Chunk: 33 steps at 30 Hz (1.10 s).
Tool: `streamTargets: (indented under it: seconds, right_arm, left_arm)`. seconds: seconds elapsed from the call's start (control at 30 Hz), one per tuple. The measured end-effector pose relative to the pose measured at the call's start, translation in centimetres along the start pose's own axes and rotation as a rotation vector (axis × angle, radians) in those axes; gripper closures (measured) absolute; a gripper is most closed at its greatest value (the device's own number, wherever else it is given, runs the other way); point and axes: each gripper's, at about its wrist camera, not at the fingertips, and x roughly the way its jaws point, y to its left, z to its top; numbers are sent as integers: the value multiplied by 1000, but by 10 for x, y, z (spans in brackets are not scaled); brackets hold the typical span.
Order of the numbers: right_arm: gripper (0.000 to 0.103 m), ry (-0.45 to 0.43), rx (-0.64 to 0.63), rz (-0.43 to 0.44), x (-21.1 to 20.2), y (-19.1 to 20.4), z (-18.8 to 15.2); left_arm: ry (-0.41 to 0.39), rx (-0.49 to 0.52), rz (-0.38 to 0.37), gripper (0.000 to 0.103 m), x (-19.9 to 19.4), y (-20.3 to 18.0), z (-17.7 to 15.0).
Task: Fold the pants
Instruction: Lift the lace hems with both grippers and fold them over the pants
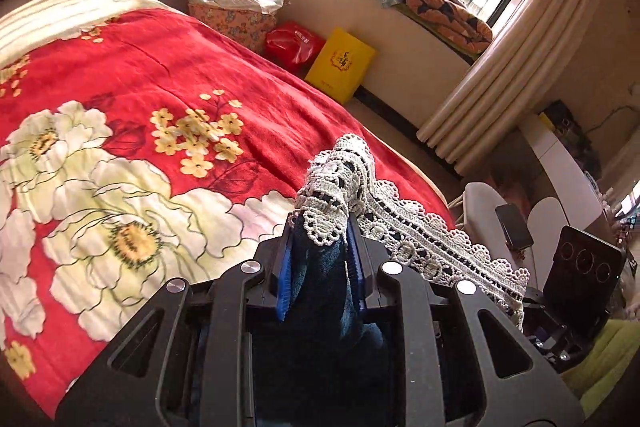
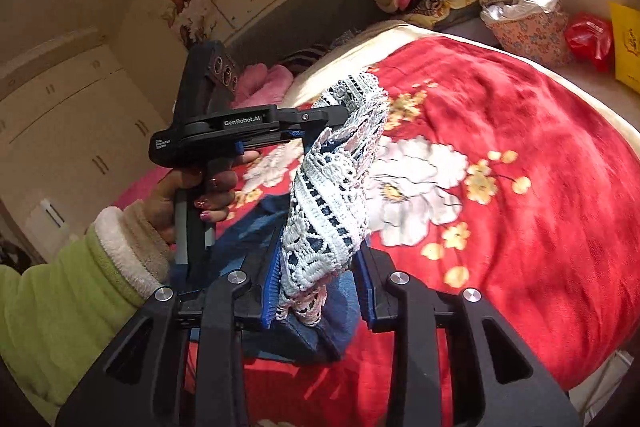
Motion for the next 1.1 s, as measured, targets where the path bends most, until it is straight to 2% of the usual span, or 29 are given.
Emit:
streamTargets:
  seconds: [0.1,0.23,0.47,0.5,0.6,0.7,0.83,0.9,0.97,1.03,1.1]
  right_arm:
    - [73,23,-74,52,13,31,-2]
    - [73,115,-155,85,47,66,-13]
    - [73,276,-300,54,108,113,-53]
    - [73,292,-322,42,114,119,-59]
    - [73,327,-396,7,127,135,-75]
    - [73,353,-460,-8,136,150,-91]
    - [70,374,-527,-36,142,156,-106]
    - [62,380,-501,-3,138,153,-102]
    - [51,373,-421,72,125,146,-90]
    - [44,309,-366,97,104,138,-71]
    - [44,248,-297,104,89,120,-47]
  left_arm:
    - [-61,-34,4,85,-39,12,-20]
    - [-118,-109,28,82,-72,36,-53]
    - [-199,-313,59,82,-109,82,-114]
    - [-216,-340,53,79,-115,86,-121]
    - [-288,-436,1,43,-135,97,-141]
    - [-319,-506,-46,38,-146,102,-154]
    - [-298,-538,-61,35,-142,101,-162]
    - [-275,-545,-30,35,-136,100,-162]
    - [-222,-541,55,38,-125,100,-158]
    - [-200,-538,83,72,-118,102,-159]
    - [-198,-540,83,82,-117,104,-159]
